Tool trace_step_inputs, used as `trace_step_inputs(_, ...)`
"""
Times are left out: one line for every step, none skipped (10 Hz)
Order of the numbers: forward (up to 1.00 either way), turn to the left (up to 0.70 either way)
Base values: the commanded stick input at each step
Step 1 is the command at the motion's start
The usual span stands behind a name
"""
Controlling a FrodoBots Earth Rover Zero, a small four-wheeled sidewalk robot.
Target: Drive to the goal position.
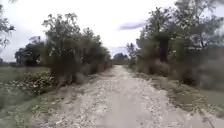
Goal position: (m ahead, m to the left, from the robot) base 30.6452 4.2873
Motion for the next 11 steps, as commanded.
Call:
trace_step_inputs(0.7, 0.0)
trace_step_inputs(0.7, 0.0)
trace_step_inputs(0.7, 0.0)
trace_step_inputs(0.7, 0.0)
trace_step_inputs(0.7, 0.0)
trace_step_inputs(0.7, 0.0)
trace_step_inputs(0.7, 0.0)
trace_step_inputs(0.7, 0.0)
trace_step_inputs(0.7, 0.0)
trace_step_inputs(0.7, 0.0)
trace_step_inputs(0.7, 0.0)
